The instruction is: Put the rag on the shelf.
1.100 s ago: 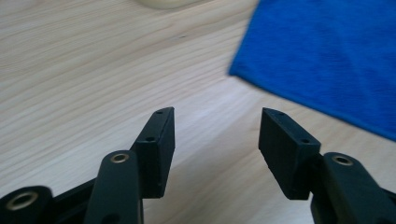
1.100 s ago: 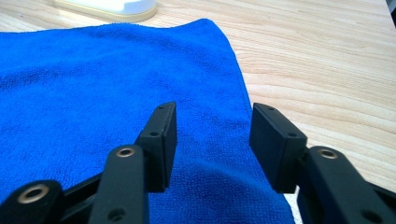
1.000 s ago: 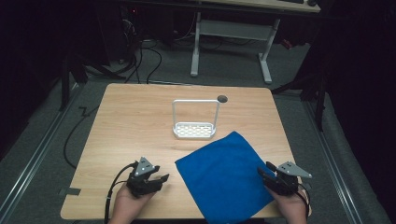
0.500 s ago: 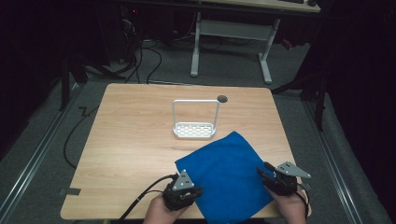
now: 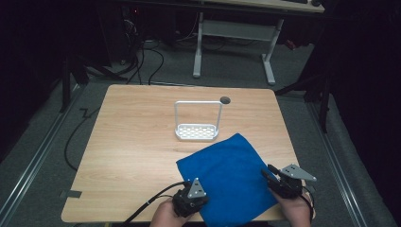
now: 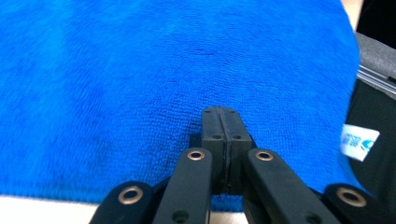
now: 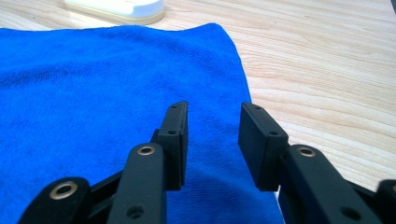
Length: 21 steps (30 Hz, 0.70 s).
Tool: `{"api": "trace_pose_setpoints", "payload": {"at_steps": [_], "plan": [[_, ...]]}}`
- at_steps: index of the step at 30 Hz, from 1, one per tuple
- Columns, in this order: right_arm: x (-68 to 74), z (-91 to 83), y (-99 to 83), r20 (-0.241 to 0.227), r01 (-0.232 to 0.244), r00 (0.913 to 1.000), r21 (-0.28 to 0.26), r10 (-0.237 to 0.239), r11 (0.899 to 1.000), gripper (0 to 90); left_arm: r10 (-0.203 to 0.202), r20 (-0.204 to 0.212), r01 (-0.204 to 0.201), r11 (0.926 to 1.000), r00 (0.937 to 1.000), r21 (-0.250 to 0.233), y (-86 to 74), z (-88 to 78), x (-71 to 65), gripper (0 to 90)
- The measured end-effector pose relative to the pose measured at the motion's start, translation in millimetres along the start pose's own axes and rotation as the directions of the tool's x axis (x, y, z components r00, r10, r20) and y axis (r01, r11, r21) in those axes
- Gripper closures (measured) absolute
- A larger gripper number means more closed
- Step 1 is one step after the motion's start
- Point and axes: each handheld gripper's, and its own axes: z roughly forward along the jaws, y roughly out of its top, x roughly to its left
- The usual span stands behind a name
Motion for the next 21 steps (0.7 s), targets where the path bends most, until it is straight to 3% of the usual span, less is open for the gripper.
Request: {"api": "trace_pose_setpoints", "payload": {"at_steps": [4, 8, 11, 16, 17, 21], "plan": [[1.0, -0.2, 0.3, -0.006, 0.005, 1.0, -0.001, -0.005, 1.0, 64.9, -0.022, -0.01, 0.022, 0.9998, 0.9997, 0.001, -5.5, -7.2, 8.7, 90.0], [4.7, 1.8, 0.8, -0.028, 0.02, 0.9994, 0.007, -0.02, 1.0, 74.4, -0.049, -0.027, 0.049, 0.9988, 0.9984, -0.002, -12.3, -15.6, 17.8, 90.0], [11.8, 8.8, 2.8, -0.049, 0.045, 0.9979, 0.049, -0.042, 0.998, 90.0, -0.066, -0.039, 0.066, 0.9978, 0.997, -0.002, -15.9, -20.7, 24.3, 90.0], [17.9, 20.3, 3.1, -0.063, 0.073, 0.9958, 0.107, -0.066, 0.992, 90.0, -0.072, -0.06, 0.072, 0.9974, 0.9956, 0.005, -19.5, -26.5, 30.1, 90.0], [20.9, 25.8, 1.4, -0.067, 0.089, 0.9946, 0.142, -0.08, 0.986, 90.0, -0.082, -0.066, 0.082, 0.9966, 0.9945, 0.003, -21.3, -28.7, 32.9, 90.0], [27.7, 30.5, -2.0, -0.092, 0.108, 0.9915, 0.183, -0.093, 0.977, 90.0, -0.1, -0.08, 0.1, 0.995, 0.9918, -0.001, -25.1, -33.8, 40.0, 90.0]]}}
